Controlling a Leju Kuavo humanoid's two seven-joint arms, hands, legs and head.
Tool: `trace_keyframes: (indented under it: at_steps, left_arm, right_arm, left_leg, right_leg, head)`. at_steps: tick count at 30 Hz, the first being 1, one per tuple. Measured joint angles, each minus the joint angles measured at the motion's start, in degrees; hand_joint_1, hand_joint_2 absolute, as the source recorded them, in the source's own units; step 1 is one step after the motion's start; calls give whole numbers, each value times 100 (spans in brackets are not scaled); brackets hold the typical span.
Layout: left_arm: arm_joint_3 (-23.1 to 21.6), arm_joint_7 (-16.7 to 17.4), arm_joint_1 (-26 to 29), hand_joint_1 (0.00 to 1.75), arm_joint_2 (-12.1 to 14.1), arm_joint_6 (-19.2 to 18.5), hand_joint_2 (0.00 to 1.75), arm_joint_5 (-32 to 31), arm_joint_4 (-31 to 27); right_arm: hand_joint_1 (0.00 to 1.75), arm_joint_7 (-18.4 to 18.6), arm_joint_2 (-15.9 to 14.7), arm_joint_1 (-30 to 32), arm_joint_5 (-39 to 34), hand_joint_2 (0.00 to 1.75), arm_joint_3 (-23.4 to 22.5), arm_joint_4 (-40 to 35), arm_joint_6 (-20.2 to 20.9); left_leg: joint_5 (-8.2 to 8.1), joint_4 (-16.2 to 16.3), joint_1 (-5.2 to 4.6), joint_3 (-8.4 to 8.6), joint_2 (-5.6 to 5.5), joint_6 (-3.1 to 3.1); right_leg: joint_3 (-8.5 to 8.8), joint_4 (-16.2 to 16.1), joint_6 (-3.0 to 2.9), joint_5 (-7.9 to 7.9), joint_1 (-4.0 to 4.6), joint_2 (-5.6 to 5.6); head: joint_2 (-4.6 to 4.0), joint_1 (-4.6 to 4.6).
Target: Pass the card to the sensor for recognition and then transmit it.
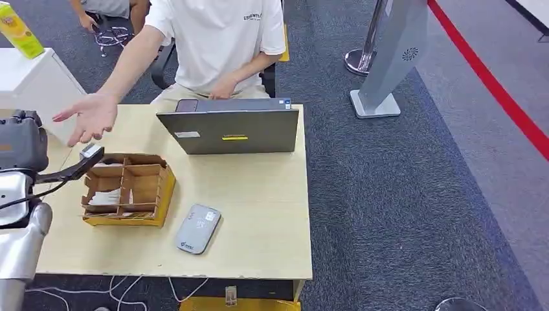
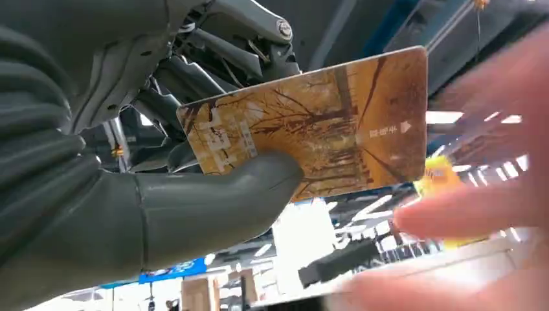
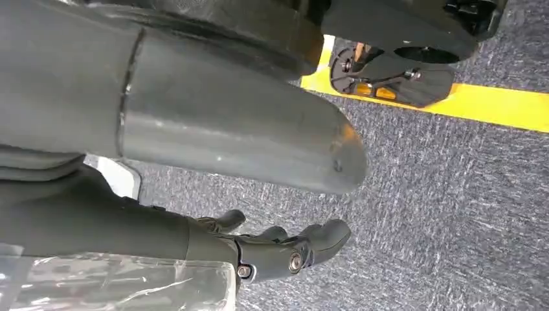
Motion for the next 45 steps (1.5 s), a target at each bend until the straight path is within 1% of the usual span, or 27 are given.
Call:
trace_keyframes:
  at_steps: [7,11,12,15,17,21,25,29,34,35,37,39,40,42,43,44,45]
  left_arm:
    - [81,2,-40,175,11,15,175,-2,249]
    - [88,-4,-39,175,0,125,175,-2,341]
    - [88,-18,-39,0,-9,146,175,0,356]
    - [90,-50,-40,0,-26,166,175,0,406]
    - [90,-142,-59,0,-70,190,175,9,435]
    - [90,-300,-34,0,-175,356,175,2,421]
    - [90,-428,171,0,-367,433,175,0,73]
    - [88,-542,445,0,-584,398,175,-2,-547]
    - [-28,-638,786,0,-870,179,175,-2,-1424]
    - [-88,-660,891,0,-931,129,175,-2,-1610]
    - [-293,-669,1238,0,-1041,19,175,-2,-2174]
    - [-644,-639,1614,0,-1104,-78,175,-4,-2738]
    - [-792,-581,1786,0,-1100,-107,175,-2,-2963]
    - [-1104,-279,2159,0,-1026,-235,175,-2,-3485]
    - [-1323,-36,2357,0,-943,-403,175,-2,-3739]
    - [-1522,134,2575,0,-856,-604,175,-4,-3933]
    - [-1727,228,2830,0,-776,-836,175,-2,-4130]
  right_arm:
    - [0,0,0,-4,-2,0,0,0,0]
    - [0,28,0,-2,0,0,0,0,0]
    - [0,28,0,-3,0,0,0,0,-2]
    - [0,28,0,-3,-2,0,0,0,-6]
    - [0,26,0,-3,-17,0,-2,0,-11]
    - [0,24,0,-4,-17,0,-2,0,-20]
    - [0,22,0,-4,-52,0,-4,0,-24]
    - [0,9,0,-3,-122,0,-11,0,-31]
    - [0,-26,0,-3,-243,0,-41,0,-72]
    - [0,-26,0,-3,-273,0,-59,0,-92]
    - [0,-26,2,0,-352,0,-114,0,-149]
    - [0,-20,2,1,-467,0,-201,0,-205]
    - [0,-22,4,0,-509,0,-227,0,-234]
    - [0,-28,7,2,-614,0,-321,0,-295]
    - [0,-48,9,6,-677,0,-369,0,-330]
    - [0,-70,18,7,-733,0,-420,0,-348]
    - [0,-94,22,5,-782,0,-481,0,-374]
  left_leg:
    - [0,0,-1,-1,0,1]
    - [0,1,-1,0,0,0]
    - [0,1,-1,-1,0,0]
    - [0,1,-1,0,0,0]
    - [0,1,-1,-1,0,0]
    - [0,1,-1,-1,-1,0]
    - [-1,2,-1,-2,0,1]
    - [-2,3,-3,-2,0,2]
    - [-2,3,-3,-2,0,2]
    - [-2,3,-3,-2,0,2]
    - [-5,3,-5,-2,6,6]
    - [-8,3,-4,-4,5,7]
    - [-10,3,-4,-6,5,5]
    - [-16,2,-4,-5,9,7]
    - [-18,2,-4,-4,9,5]
    - [-22,1,-4,-4,8,5]
    - [-22,0,-4,-5,8,5]
  right_leg:
    - [-1,-2,0,0,0,0]
    - [-1,-1,0,0,0,0]
    - [-1,-1,0,0,0,-1]
    - [-2,-1,0,0,0,0]
    - [-2,-1,0,0,0,-1]
    - [-2,-1,0,0,-1,0]
    - [-2,-3,1,0,-1,0]
    - [-3,-4,1,0,-2,1]
    - [-4,-4,1,0,-2,1]
    - [-3,-4,1,0,-2,0]
    - [-5,-5,1,0,-4,5]
    - [-6,-5,2,-1,-4,4]
    - [-6,-5,3,-2,-4,4]
    - [-7,-6,5,-4,-4,8]
    - [-7,-6,5,-5,-4,8]
    - [-7,-6,5,-6,-4,8]
    - [-6,-6,5,-7,-4,8]
  head:
    - [0,4]
    - [0,4]
    - [0,2]
    - [0,2]
    - [0,4]
    - [0,2]
    - [0,4]
    - [0,7]
    - [0,4]
    - [0,7]
    - [0,2]
    - [0,7]
    - [0,9]
    - [0,9]
    - [0,9]
    - [0,9]
    - [0,9]
